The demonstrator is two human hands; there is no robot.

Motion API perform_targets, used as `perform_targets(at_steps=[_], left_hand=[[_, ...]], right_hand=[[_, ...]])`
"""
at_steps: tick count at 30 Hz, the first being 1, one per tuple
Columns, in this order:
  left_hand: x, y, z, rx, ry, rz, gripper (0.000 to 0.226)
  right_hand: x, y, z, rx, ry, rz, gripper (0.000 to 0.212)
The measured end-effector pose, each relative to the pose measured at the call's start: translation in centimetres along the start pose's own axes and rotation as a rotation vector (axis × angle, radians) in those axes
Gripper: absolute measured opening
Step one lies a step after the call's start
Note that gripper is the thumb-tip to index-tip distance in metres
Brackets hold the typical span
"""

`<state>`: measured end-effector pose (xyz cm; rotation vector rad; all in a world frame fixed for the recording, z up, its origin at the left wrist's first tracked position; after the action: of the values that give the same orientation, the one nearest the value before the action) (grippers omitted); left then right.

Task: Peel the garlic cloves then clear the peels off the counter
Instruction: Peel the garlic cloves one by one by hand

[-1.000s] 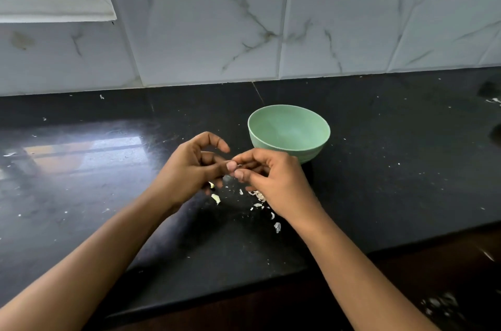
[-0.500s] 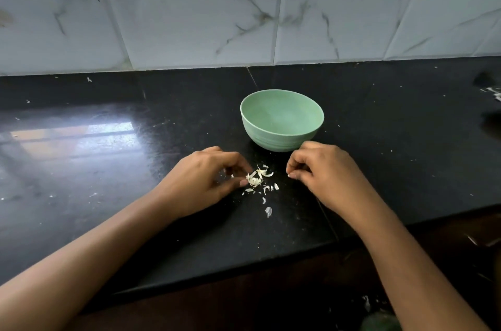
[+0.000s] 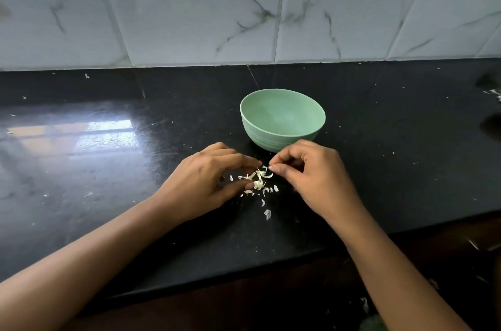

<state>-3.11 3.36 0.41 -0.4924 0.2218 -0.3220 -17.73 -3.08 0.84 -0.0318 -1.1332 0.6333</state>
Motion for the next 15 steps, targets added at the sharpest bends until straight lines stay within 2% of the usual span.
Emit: perform_targets(at_steps=[2,4,9,12,15], left_hand=[[0.0,-0.1,0.6,-0.080,0.066,0.039,0.033],[0.6,0.0,1.2,-0.154,0.143,0.121,0.031],[1.5,0.4,1.8,-0.275,0.331,0.265,0.019],[1.6,0.4,1.8,-0.296,0.440,0.307,0.018],[1.6,0.4,2.1,-0.334,0.421,0.283,0.017]], right_hand=[[-0.6,0.3,-2.0,0.068,-0.580,-0.322,0.013],[-0.6,0.8,-3.9,0.133,-0.846,-0.489,0.010],[-0.3,0.7,-5.0,0.185,-1.103,-0.620,0.009],[-0.2,0.7,-5.4,0.211,-1.155,-0.644,0.010],[-0.2,0.6,-5.5,0.201,-1.165,-0.632,0.017]])
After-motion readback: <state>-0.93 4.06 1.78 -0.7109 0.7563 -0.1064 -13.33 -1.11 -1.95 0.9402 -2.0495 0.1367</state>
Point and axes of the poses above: each hand's wrist, its own y-axis away from the middle knuckle, its own z-axis out of the back of the hand, x = y × z, the point moved 7 cm from there along -y, towards the middle knuckle, and after that the axes turned 15 degrees about -y, right-handed, at the moved point
